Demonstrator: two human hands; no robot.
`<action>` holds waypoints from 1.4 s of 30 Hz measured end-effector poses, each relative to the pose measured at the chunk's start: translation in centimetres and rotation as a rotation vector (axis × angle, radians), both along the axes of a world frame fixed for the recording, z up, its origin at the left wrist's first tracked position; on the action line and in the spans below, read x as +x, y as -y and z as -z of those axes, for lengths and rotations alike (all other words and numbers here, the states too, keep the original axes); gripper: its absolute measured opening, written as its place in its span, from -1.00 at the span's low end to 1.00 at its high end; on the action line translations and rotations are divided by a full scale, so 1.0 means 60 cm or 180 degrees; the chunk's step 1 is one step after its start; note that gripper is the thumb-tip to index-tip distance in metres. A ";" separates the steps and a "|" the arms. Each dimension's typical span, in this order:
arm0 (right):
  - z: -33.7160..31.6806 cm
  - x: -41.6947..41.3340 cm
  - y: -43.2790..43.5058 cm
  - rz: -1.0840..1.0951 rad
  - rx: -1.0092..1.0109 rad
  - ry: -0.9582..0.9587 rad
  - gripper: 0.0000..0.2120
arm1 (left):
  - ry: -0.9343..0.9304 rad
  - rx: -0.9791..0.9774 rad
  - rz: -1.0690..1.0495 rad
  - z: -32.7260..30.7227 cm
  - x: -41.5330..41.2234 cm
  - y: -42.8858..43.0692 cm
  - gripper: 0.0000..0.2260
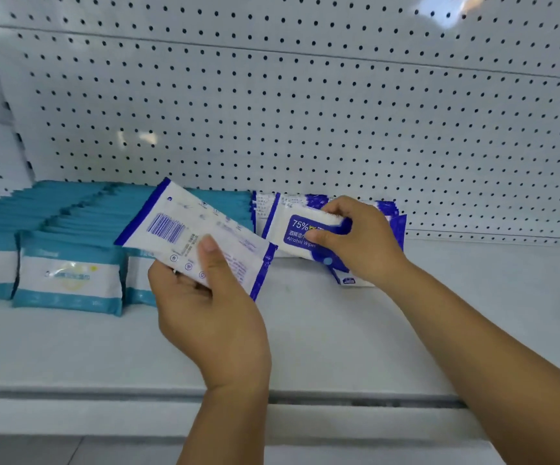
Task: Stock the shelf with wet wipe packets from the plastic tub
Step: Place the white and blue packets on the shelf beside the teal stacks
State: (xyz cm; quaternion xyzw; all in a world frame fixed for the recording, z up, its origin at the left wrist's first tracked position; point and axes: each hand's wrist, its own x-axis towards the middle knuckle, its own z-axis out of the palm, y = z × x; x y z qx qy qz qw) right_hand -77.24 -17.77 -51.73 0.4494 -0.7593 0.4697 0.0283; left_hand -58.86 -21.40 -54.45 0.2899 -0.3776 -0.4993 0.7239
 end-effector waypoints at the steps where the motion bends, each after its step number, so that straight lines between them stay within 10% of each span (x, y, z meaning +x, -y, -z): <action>1: 0.002 0.001 0.013 -0.0009 0.0141 -0.0162 -0.72 | 0.0026 0.0009 -0.0003 0.000 0.005 0.002 -0.88; 15: 0.062 -0.017 0.085 0.0495 0.0164 -0.1946 -0.54 | 0.0133 0.0045 0.0086 0.012 0.020 0.021 -0.91; 23: 0.058 0.000 0.056 0.0319 -0.0251 -0.1271 -0.66 | 0.0276 0.0151 0.0335 0.011 0.024 0.019 -0.90; 29: 0.009 0.041 -0.003 -0.0775 -0.0692 0.1138 -0.59 | -0.0243 0.0439 0.1181 0.002 0.021 0.013 -0.82; 42: -0.008 0.065 -0.024 -0.1531 -0.1244 0.1106 -0.91 | -0.0189 0.0392 0.2038 -0.008 0.001 -0.016 -0.64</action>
